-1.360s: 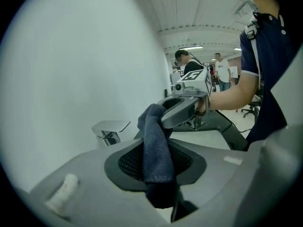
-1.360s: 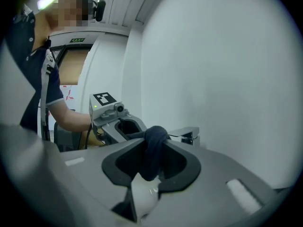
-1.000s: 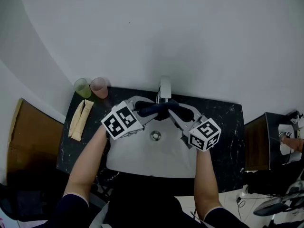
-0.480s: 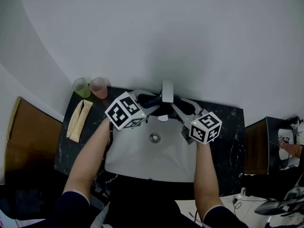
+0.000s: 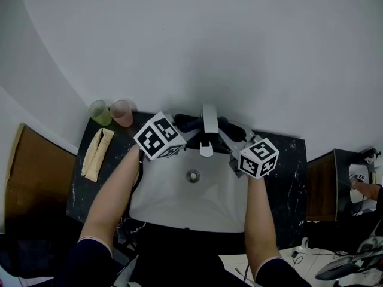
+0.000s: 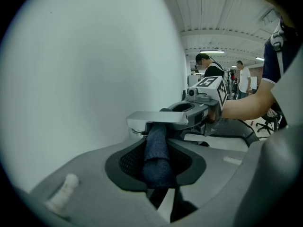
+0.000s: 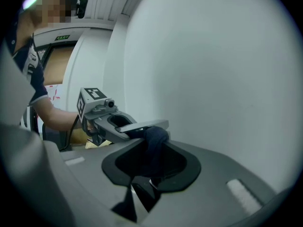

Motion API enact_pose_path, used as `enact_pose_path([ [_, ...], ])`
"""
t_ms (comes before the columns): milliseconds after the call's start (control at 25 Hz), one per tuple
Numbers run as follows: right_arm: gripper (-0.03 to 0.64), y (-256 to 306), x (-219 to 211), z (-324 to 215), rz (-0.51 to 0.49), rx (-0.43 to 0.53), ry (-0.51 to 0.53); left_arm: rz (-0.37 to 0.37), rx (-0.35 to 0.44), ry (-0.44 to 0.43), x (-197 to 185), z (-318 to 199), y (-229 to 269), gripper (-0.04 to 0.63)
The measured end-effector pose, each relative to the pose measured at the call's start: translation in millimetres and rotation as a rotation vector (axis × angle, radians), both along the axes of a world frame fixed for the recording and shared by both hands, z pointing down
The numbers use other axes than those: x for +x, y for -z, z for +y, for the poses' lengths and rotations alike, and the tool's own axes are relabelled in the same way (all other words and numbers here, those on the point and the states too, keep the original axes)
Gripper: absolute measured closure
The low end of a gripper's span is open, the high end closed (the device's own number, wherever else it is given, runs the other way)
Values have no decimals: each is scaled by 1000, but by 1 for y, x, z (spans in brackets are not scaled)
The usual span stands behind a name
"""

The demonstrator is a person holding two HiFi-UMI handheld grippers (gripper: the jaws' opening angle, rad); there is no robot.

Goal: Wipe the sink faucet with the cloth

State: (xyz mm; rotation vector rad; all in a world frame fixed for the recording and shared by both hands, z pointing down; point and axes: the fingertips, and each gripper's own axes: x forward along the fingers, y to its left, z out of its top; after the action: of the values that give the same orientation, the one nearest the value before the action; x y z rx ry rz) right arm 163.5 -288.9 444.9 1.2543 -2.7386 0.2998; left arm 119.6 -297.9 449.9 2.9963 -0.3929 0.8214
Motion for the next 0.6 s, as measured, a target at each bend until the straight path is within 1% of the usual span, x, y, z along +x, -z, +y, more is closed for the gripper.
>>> enact_pose_path([
  [200, 523, 12, 4, 6, 31, 47, -1, -4, 54, -3, 3, 5, 14, 495],
  [600, 523, 17, -5, 31, 140, 64, 9, -40, 102, -34, -3, 25, 19, 499],
])
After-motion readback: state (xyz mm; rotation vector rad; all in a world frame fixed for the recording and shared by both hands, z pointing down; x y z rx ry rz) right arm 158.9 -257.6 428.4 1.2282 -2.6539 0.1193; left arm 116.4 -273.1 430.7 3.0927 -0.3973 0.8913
